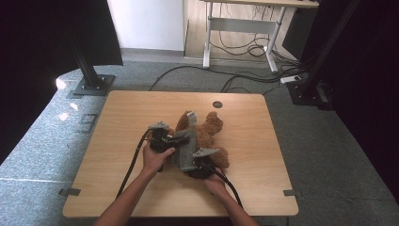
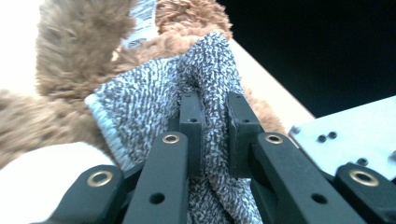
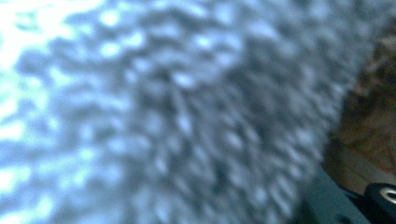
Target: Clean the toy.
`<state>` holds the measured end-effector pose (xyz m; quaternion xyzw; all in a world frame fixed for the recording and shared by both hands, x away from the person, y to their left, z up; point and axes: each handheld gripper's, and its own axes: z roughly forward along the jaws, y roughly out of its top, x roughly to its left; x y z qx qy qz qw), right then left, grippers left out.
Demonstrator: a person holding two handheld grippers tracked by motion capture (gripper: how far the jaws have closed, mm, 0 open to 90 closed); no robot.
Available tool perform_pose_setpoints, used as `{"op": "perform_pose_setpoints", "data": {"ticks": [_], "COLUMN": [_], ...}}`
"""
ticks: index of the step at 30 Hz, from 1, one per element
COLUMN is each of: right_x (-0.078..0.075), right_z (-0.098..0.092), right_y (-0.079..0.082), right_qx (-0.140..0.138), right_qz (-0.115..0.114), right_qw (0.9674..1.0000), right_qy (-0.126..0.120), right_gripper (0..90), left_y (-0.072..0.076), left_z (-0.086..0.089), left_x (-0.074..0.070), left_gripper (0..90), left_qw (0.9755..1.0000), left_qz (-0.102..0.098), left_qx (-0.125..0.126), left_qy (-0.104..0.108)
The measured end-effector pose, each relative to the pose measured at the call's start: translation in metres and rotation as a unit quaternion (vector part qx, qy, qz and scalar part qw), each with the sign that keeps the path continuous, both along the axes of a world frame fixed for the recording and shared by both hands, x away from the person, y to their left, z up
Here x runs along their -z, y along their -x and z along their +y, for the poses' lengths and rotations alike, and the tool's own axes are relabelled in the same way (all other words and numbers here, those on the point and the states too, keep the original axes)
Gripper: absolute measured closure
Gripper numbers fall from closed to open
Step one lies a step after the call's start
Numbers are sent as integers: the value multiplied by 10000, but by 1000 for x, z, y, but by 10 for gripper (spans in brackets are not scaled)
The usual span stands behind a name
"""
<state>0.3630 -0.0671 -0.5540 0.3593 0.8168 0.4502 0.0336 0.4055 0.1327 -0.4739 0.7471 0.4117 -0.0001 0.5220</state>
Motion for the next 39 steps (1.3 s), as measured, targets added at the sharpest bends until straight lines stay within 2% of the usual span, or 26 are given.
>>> {"op": "perform_pose_setpoints", "data": {"ticks": [3,5,7,10,11,13,16,18,21,23,24,25,27,29,31,33,35,36,39], "right_x": [0,0,1,1,1,0,0,-1,-6,-11,-14,-16,-21,-25,-30,-32,-31,-31,-32], "right_z": [0,-1,-2,-3,-3,-3,-4,-4,-4,-4,-5,-5,-5,-4,-3,-4,-5,-7,-7], "right_y": [0,-1,-2,-3,-3,-3,-4,-4,-4,-5,-6,-8,-10,-12,-13,-13,-14,-15,-14], "right_qx": [194,285,381,402,395,410,456,444,420,429,460,482,508,528,555,621,658,665,634], "right_qz": [5,28,95,103,104,74,80,20,-50,-120,-131,-154,-166,-191,-244,-267,-265,-235,-273], "right_qw": [9998,9996,9992,9991,9991,9991,9988,9987,9979,9971,9966,9963,9957,9956,9955,9956,9953,9948,9945], "right_qy": [11,-19,-86,-131,-129,-127,-178,-268,-491,-618,-666,-696,-754,-755,-727,-650,-655,-737,-791], "right_gripper": [701,703,703,703,703,706,708,708,708,708,708,708,708,708,708,708,708,708,709], "left_y": [8,12,17,29,33,37,36,37,41,43,43,43,41,36,30,23,17,17,22], "left_z": [12,26,45,70,78,96,123,128,122,111,105,95,78,57,37,29,31,33,46], "left_x": [-4,-5,-4,-3,-4,-2,11,19,24,23,22,20,17,14,14,16,21,22,23], "left_gripper": [791,792,793,794,794,795,795,795,794,793,793,792,791,791,792,793,795,797,798], "left_qw": [9990,9983,9988,9980,9971,9933,9933,9937,9966,9986,9990,9994,9997,9999,9994,9983,9979,9978,9966], "left_qz": [-212,-267,-230,-304,-357,-473,-129,-16,-23,15,14,-19,-63,-123,-232,-229,-125,-119,-242], "left_qx": [-189,-293,-331,-510,-622,-904,-1108,-1101,-813,-501,-385,-226,-80,-10,-94,-275,-458,-498,-601], "left_qy": [-331,-424,-270,-209,-273,-545,-305,-228,-145,155,225,244,212,69,-240,-461,-449,-433,-516]}}
